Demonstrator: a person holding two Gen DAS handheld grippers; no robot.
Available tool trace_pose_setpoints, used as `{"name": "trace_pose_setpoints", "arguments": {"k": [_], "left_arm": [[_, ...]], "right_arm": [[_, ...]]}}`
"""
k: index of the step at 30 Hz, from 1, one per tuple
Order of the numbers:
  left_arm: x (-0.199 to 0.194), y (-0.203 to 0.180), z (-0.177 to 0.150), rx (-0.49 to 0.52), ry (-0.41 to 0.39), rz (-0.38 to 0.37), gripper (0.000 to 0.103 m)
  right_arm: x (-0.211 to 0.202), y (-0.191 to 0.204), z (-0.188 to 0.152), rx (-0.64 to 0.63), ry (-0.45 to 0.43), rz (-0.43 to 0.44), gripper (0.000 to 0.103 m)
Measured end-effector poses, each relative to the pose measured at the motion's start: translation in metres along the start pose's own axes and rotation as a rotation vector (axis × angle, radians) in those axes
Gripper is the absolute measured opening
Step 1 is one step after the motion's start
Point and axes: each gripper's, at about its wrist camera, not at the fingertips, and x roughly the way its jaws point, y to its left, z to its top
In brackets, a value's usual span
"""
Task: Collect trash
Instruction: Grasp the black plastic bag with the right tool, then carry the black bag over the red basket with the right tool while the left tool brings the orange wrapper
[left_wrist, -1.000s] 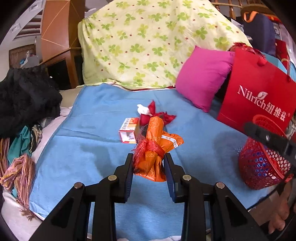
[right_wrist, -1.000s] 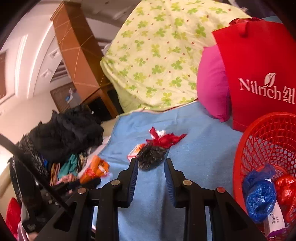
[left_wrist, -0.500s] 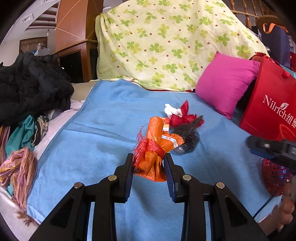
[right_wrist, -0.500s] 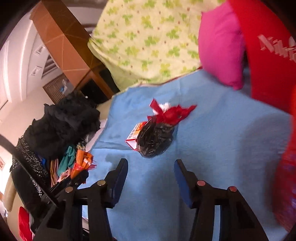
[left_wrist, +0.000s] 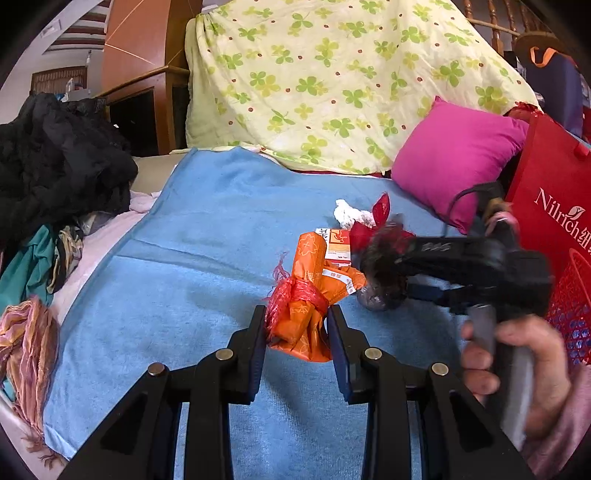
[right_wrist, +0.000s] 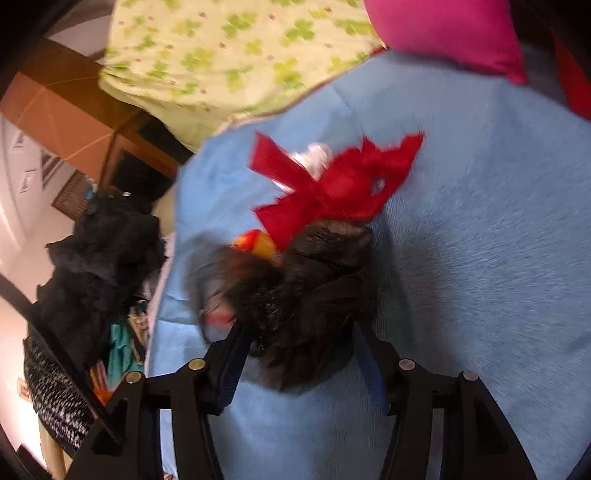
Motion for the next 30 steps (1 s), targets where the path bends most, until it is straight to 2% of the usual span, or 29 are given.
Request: {"name": "trace_pose_setpoints", "arguments": {"k": [3,4,5,8,11,19,24,30], "left_arm": [[0.004,0.001,0.002,-0.014,0.01,-0.011,0.034],[0.004,0.001,0.002,-0.019,0.013,-0.015,0.034],[0.005,0.001,0.002,-0.02,0.016,-0.015,0.034],[0.005,0.0,-0.001,-0.012,0.02,-0.007,0.034],[0.005,0.003,-0.001,-0.015,0.017,-0.006,0.034],[-0.007,-0.01,-0.008,0.008,-0.016,-0.048,0.034],[-0.021,-0.025,-0.012,0.022,-0.03,-0.099,0.034],[-0.05,-0.061,-0.007,0.052,-0.062,-0.201,0.034]], "right_arm": [[0.016,0.005,-0.002,-0.043,0.011,-0.031,0.057],[0.016,0.008,-0.004,-0.07,0.0,-0.043,0.052],[0.017,0.012,-0.005,-0.095,0.007,-0.037,0.039],[0.01,0.016,-0.009,-0.137,-0.007,-0.053,0.034],[-0.009,0.019,-0.012,-0.156,-0.027,-0.051,0.033],[-0.113,0.019,-0.032,-0.26,-0.169,-0.053,0.033],[-0.184,0.009,-0.049,-0.298,-0.308,-0.04,0.033],[-0.266,-0.019,-0.076,-0.324,-0.484,-0.071,0.033]]}}
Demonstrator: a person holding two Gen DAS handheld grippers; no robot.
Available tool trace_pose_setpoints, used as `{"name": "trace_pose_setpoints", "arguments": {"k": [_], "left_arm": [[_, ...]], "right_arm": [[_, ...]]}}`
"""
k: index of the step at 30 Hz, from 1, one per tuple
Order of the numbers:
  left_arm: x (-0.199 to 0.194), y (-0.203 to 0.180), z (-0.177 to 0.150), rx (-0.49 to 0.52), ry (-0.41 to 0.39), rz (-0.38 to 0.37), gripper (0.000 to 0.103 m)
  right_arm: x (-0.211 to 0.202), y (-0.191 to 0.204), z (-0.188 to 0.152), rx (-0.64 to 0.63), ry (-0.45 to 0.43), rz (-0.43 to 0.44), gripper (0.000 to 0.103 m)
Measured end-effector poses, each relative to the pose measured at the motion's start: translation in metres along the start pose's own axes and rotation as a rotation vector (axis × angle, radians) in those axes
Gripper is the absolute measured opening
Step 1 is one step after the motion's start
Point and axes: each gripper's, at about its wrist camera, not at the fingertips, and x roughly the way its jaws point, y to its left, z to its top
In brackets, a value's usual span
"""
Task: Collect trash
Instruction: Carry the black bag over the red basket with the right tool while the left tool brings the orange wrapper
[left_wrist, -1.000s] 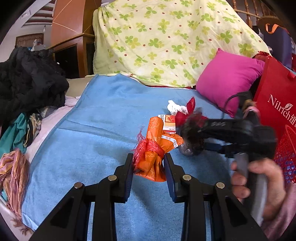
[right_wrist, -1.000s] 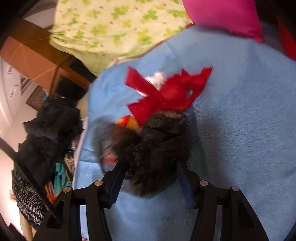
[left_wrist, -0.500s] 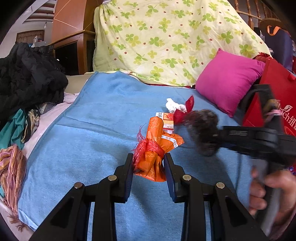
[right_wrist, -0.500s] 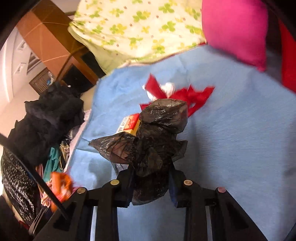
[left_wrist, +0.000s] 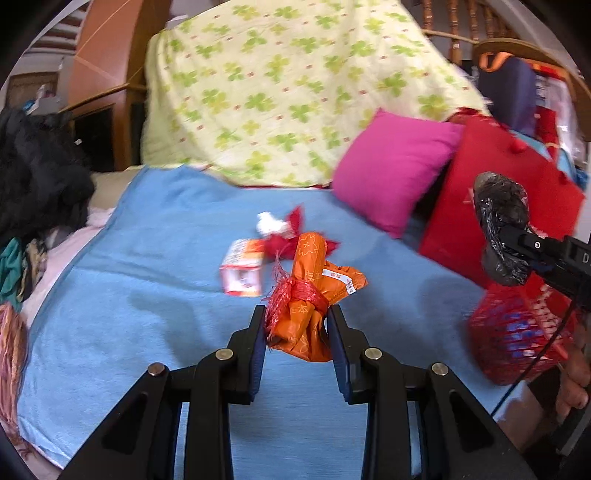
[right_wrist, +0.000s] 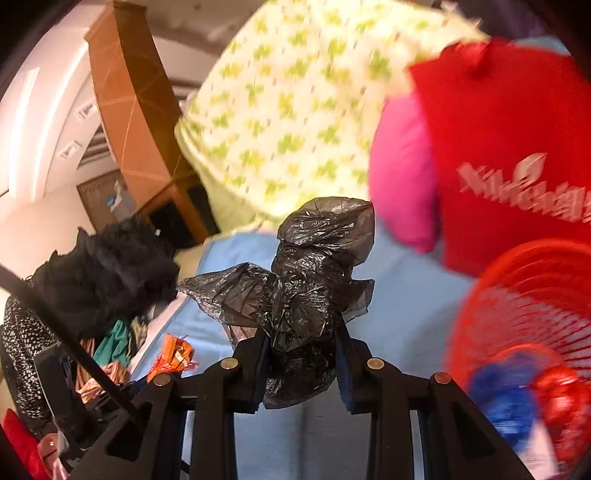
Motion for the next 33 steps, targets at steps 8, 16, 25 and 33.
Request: {"name": "trace_pose_setpoints", "arguments": {"k": [8,16,25,33], "left_arm": [[-0.026,-0.077,0.024,0.097,-0.053,-0.138,0.034],[-0.039,-0.133,0.043,0.166,-0.085,-0.176,0.034],[-0.051,-0.187,0.051,0.251,-0.106,-0.159,0.034],[-0.067,-0.214,0.056,0.3,-0.133,-0.177,0.034]], "right_arm": [[-0.076,-0.054,0.006,0.046,-0.154,-0.083,0.033],[-0.12,-0.099,0.009,0.113,-0.232,-0.132,0.033],[-0.163,-0.116,0.003,0.146,-0.326,-0.111,0.033],[-0.185,-0.126,-0.001,0.173,-0.39,-0.103,0.033]]}}
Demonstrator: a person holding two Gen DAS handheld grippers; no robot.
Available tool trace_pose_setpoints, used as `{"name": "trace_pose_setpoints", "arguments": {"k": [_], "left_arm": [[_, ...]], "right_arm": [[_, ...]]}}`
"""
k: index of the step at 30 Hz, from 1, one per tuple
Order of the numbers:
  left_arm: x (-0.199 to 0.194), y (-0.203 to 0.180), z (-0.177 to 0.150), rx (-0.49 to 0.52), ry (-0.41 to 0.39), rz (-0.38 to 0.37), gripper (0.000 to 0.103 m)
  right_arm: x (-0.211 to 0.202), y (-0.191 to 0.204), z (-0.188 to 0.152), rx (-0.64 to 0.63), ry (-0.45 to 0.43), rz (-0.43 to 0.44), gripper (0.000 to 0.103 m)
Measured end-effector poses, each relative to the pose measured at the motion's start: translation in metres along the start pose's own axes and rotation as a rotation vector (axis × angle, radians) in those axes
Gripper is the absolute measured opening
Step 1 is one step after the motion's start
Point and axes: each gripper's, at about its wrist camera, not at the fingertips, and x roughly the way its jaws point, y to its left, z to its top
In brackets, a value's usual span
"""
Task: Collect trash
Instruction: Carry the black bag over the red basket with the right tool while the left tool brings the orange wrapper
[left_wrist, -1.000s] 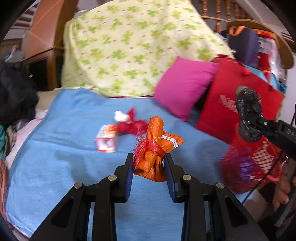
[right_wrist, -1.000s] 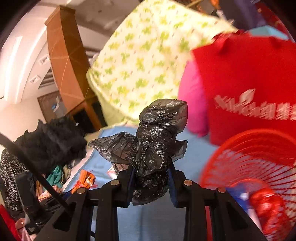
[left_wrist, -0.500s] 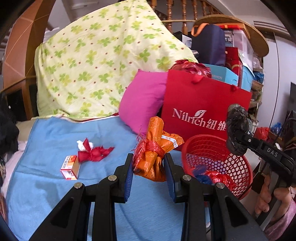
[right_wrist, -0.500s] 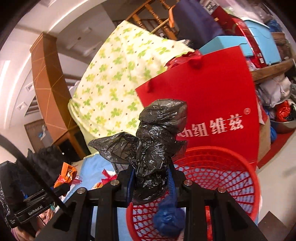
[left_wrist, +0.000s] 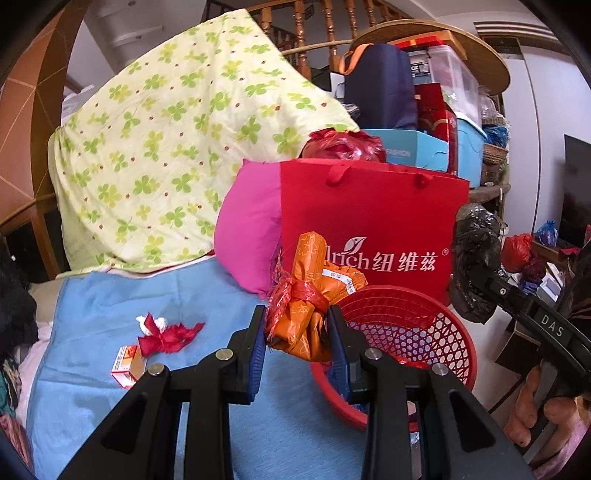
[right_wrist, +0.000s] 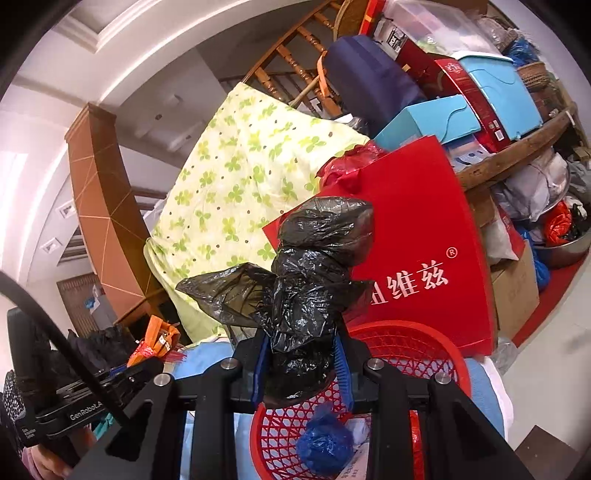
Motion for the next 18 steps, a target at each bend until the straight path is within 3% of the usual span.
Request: {"name": "trace_pose_setpoints", "arguments": {"k": [8,18], "left_arm": [[0.0,-0.009,-0.006,0.011,0.028,-0.007,0.034],[-0.015,-0.003,0.004,0.009,-0.011,-0.015,0.034]], "right_arm": [[-0.001,0.004,-0.005,-0.024,0.022,-0.014,0.033],[-0.006,-0.004,-0.003,-0.01,0.009,-0.016,0.033]]}}
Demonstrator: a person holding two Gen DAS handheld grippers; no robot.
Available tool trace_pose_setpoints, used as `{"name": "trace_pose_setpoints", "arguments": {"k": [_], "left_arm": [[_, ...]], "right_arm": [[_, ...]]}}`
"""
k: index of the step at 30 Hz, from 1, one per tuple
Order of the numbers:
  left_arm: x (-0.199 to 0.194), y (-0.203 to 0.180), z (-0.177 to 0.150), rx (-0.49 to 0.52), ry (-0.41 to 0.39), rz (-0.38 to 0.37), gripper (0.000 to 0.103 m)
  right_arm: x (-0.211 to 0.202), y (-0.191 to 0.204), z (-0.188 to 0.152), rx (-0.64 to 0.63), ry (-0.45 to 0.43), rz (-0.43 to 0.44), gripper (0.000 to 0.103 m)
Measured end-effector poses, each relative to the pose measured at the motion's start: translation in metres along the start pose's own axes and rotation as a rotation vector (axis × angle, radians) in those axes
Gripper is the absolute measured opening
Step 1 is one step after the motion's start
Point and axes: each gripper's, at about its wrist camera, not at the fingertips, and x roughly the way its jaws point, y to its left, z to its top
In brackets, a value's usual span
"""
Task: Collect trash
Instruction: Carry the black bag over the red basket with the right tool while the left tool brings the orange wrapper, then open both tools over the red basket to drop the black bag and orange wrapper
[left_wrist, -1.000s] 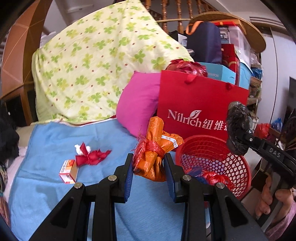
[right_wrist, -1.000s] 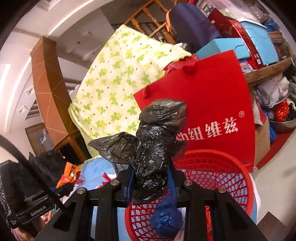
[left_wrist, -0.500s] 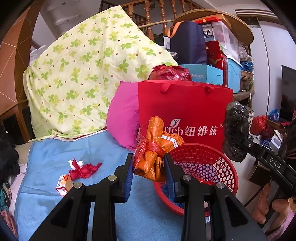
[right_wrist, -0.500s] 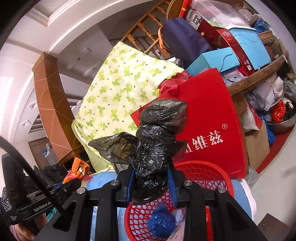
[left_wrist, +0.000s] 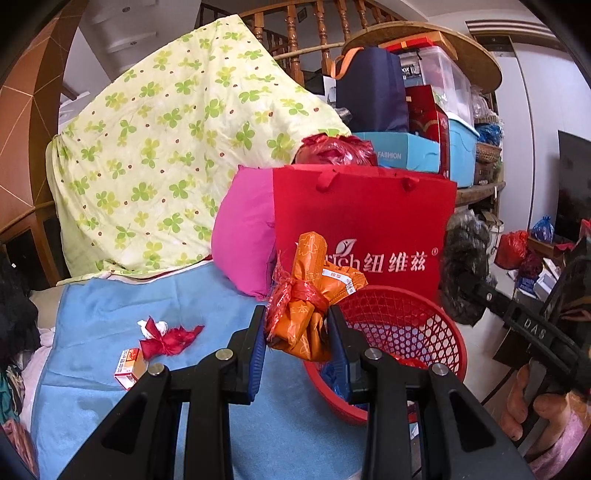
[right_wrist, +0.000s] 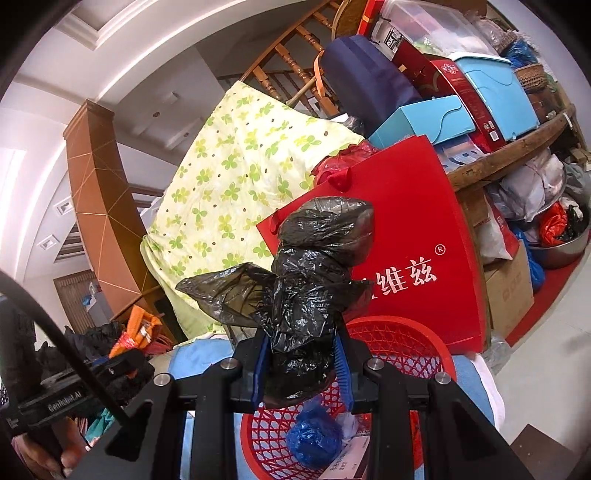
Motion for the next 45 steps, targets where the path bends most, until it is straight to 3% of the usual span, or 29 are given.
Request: {"name": "trace_pose_setpoints", "arguments": {"k": [4,15,26,28,29,30,31,34,39,45], "left_arm": [[0.002,0.001,0.003,-0.005,-0.009,-0.01,0.034],[0.031,-0.011,-0.007,-0.001,0.059,-0.059,0.034],[0.079,-0.03,-0.012,-0.022,0.157,-0.182,0.035],[0.088,-0.033,-0.013,-0.017,0.162,-0.212,0.042],[0.095,-0.035,-0.014,-0.011,0.169,-0.217,0.049],[0.099,-0.035,-0.015,-0.011,0.17,-0.215,0.062],[0.103,-0.035,-0.016,-0.009,0.164,-0.219,0.064],[0.108,-0.029,-0.021,0.005,0.179,-0.184,0.064],[0.094,0.015,-0.041,-0.053,0.183,-0.128,0.064],[0.074,0.103,-0.085,-0.152,0.232,0.05,0.064]], "right_arm": [[0.004,0.005,-0.004,-0.015,0.019,-0.001,0.033],[0.014,0.001,-0.003,-0.013,0.054,-0.005,0.034],[0.033,-0.018,-0.008,0.058,0.141,-0.084,0.035],[0.036,-0.022,-0.01,0.08,0.16,-0.103,0.036],[0.039,-0.025,-0.011,0.098,0.171,-0.114,0.041],[0.042,-0.029,-0.011,0.121,0.185,-0.125,0.061],[0.044,-0.032,-0.012,0.143,0.19,-0.131,0.07],[0.045,-0.035,-0.011,0.174,0.174,-0.115,0.071],[0.039,-0.016,-0.01,0.125,0.113,-0.078,0.071],[0.045,0.04,-0.024,-0.03,0.066,0.044,0.071]]}}
